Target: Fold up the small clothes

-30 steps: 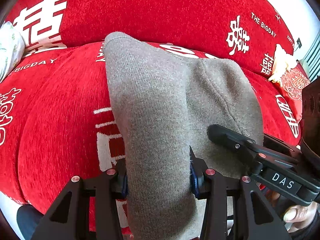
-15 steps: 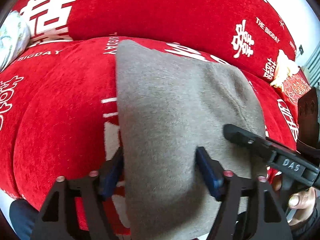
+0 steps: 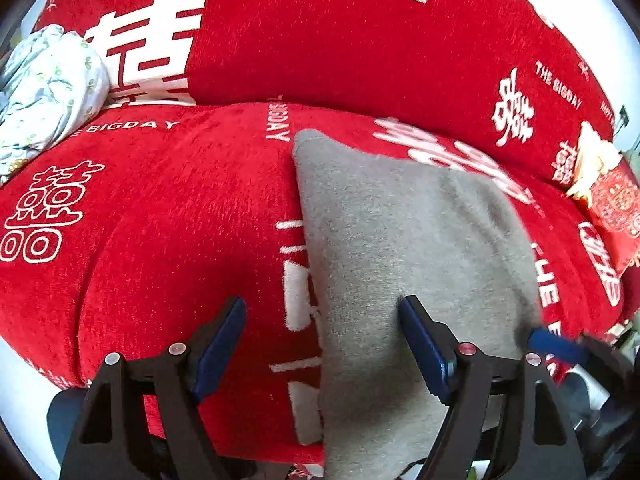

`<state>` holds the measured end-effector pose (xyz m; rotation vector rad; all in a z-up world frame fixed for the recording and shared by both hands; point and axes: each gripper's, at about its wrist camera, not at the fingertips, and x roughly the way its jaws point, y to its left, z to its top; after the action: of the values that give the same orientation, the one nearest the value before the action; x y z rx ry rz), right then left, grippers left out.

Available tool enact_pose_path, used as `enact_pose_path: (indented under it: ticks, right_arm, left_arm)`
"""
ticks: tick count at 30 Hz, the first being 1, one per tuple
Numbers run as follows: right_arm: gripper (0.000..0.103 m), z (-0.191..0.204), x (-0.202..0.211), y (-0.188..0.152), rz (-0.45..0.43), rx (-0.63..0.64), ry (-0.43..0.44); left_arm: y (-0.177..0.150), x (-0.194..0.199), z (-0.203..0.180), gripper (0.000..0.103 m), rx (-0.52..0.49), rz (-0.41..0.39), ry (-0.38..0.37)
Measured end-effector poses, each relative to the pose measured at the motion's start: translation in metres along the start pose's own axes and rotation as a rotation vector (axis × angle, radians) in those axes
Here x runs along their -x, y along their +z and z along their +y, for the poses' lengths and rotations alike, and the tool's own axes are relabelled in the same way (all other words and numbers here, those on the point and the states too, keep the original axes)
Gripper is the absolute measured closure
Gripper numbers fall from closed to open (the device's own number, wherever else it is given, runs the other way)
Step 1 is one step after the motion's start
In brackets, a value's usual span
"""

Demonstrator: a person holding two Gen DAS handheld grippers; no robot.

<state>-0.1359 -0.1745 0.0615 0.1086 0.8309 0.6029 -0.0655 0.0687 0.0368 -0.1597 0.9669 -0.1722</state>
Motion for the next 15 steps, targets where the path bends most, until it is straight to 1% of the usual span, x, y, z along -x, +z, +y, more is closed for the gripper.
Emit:
enact_pose_path:
  ticks: [1,2,3,5,7,9,11,12,13,15]
  right_arm:
    - [0.039,-0.002,-0.009,-0.006,0.031,0.004,-0.015]
    - [0.039,-0.007,-0.018,-0.011,0.064,-0.002,-0.049]
    - [0.04,-0.014,-0.026,-0.015,0.089,-0.017,-0.076]
    - [0.039,-0.024,-0.024,-0.017,0.066,-0.058,-0.032]
    - [0.039,-0.03,-0.014,-0.009,0.056,-0.093,0.002]
    - [0.033,-0.03,-0.007,0.004,0.007,-0.08,0.001]
    - [0.028,-0.037,-0.005,0.026,-0.028,-0.084,-0.013]
    - [0.025,-0.041,-0.007,0.035,-0.035,-0.094,-0.025]
    - [0.024,-0.046,-0.012,0.048,-0.037,-0.106,-0.029]
    - [0.024,-0.061,-0.032,0.07,-0.001,-0.153,-0.012]
  left_arm:
    - [0.0,-0.004,0.0,0.023,-0.008,0.007,0.009]
    - [-0.001,-0.006,0.0,0.023,-0.015,0.011,0.009]
    - [-0.001,-0.008,-0.001,0.018,-0.02,0.013,0.009]
    - [-0.001,-0.01,-0.002,0.012,-0.026,0.005,0.039]
    - [0.001,-0.012,-0.003,0.012,-0.028,0.008,0.029]
    - [0.005,-0.016,-0.006,0.012,-0.029,0.016,0.024]
    - [0.011,-0.022,-0.012,0.012,-0.043,0.02,0.03]
    - [0.014,-0.026,-0.016,0.012,-0.054,0.023,0.033]
    - [0.016,-0.029,-0.018,0.012,-0.059,0.025,0.035]
    - [0.02,-0.036,-0.021,0.012,-0.058,0.036,0.03]
